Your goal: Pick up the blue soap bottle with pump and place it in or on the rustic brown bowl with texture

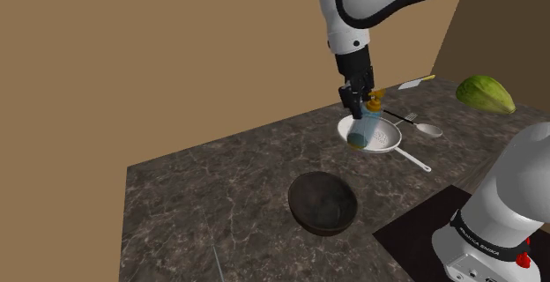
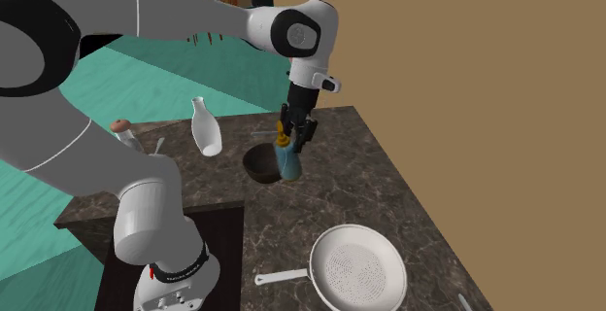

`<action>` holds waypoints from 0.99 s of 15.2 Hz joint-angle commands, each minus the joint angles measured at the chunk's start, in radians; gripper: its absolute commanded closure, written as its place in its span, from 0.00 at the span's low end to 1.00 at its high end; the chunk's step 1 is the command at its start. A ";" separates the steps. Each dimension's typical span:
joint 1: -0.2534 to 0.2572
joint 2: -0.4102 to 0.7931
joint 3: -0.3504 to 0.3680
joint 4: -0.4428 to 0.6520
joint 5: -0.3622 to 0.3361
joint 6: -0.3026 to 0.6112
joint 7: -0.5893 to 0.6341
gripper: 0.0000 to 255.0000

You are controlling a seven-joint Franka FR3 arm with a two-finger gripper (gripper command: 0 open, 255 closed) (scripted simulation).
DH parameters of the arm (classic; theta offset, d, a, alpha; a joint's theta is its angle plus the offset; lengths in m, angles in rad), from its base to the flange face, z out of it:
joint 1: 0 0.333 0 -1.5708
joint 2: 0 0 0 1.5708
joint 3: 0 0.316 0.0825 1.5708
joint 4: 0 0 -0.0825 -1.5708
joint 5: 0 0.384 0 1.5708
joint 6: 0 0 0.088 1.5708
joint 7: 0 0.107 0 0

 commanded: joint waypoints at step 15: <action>0.123 0.177 0.231 0.279 0.132 -0.100 0.353 1.00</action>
